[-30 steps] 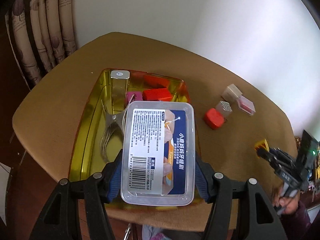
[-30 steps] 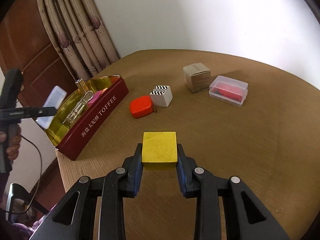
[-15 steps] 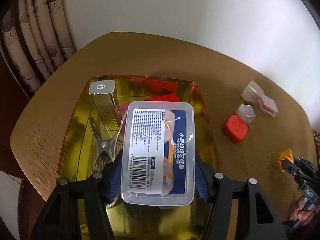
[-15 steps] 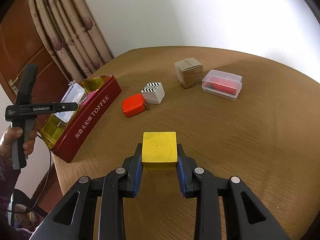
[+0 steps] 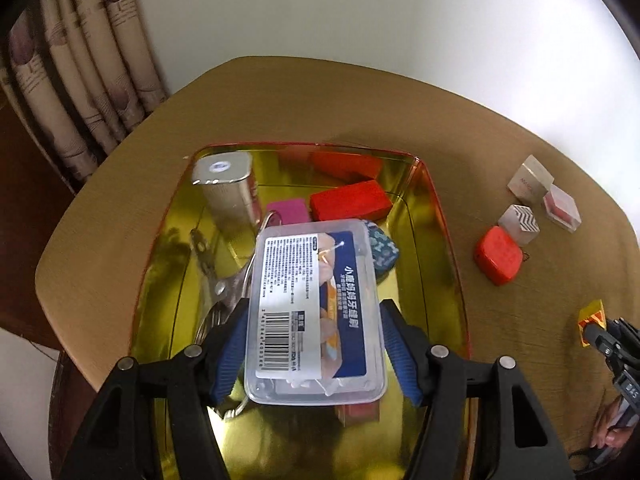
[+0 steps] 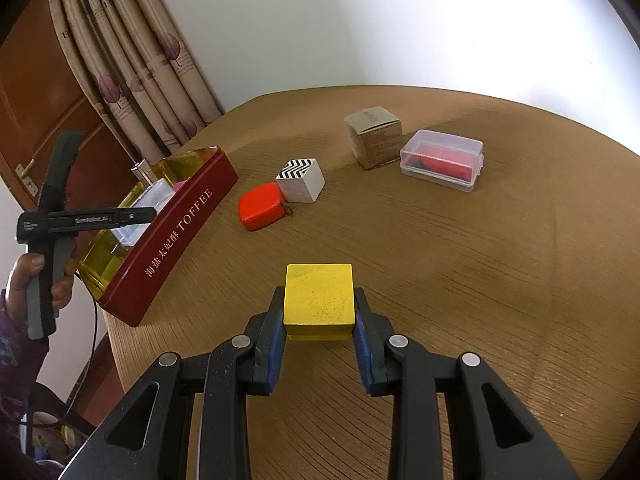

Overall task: Organize rigid objects
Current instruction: 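Lower the plastic box into the tin and open the left gripper while the right carries the yellow cube, then lower the yellow cube into the tin and open the right gripper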

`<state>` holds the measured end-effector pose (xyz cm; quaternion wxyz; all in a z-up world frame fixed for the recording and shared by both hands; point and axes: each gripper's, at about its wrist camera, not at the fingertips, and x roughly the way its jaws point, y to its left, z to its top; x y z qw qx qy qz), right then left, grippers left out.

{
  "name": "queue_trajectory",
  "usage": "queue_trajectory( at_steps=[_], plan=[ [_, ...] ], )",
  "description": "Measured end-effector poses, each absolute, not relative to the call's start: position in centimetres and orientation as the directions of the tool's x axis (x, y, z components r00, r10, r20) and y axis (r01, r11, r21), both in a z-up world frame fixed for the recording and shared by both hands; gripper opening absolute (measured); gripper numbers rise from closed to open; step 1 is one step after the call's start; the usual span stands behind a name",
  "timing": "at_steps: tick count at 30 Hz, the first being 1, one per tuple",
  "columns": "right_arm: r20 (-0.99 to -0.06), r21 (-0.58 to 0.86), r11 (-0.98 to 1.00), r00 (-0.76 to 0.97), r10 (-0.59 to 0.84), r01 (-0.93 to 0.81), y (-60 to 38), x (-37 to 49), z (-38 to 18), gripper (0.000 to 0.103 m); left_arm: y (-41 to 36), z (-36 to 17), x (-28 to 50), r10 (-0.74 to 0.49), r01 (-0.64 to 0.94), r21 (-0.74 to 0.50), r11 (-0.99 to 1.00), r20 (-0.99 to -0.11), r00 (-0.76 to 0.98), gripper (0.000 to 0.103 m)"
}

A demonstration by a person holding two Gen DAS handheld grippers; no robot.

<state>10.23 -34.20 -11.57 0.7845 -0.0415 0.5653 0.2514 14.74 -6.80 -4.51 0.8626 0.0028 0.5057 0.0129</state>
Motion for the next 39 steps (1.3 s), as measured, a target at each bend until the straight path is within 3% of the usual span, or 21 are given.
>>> queue_trajectory(
  at_steps=[7,14,18,22,32,36,38,39],
  plan=[
    [-0.872,0.260,0.815,0.237,0.429,-0.518,-30.5,10.6,-8.1,0.028,-3.3,-0.7,8.4,0.068,-0.156,-0.038,0.987,-0.783,0.619,0.064],
    [-0.827,0.344,0.655,0.113,0.551,-0.673,-20.6,8.8,-6.0,0.028,2.2,-1.1,4.4,0.121,-0.324,-0.120,0.938,-0.763,0.635,0.065],
    [-0.861,0.293,0.598,0.066,0.505,-0.746,-15.2,7.4,-8.2,0.028,3.5,-1.6,3.8,0.054,-0.317,-0.204,0.926,-0.759,0.649,0.065],
    [-0.907,0.216,0.569,0.052,0.417,-0.793,-11.7,7.2,-11.2,0.028,2.9,-1.8,3.8,0.040,-0.281,-0.189,0.941,-0.761,0.647,0.065],
    [-0.943,0.131,0.582,0.081,0.324,-0.802,-10.6,8.2,-13.8,0.030,3.5,-2.2,4.1,-0.038,-0.256,-0.258,0.932,-0.769,0.638,0.065],
    [-0.912,0.130,0.642,0.163,0.377,-0.756,-12.1,8.1,-11.5,0.042,3.4,-2.2,4.0,-0.039,-0.259,-0.264,0.929,-0.766,0.641,0.065],
    [-0.891,0.111,0.701,0.241,0.384,-0.704,-14.3,7.9,-10.4,0.060,3.1,-1.9,3.8,-0.033,-0.251,-0.257,0.933,-0.757,0.652,0.065],
    [-0.884,0.094,0.734,0.282,0.372,-0.673,-15.7,8.0,-9.9,0.063,2.8,-1.8,3.7,-0.027,-0.245,-0.247,0.937,-0.754,0.656,0.065]
  ],
)
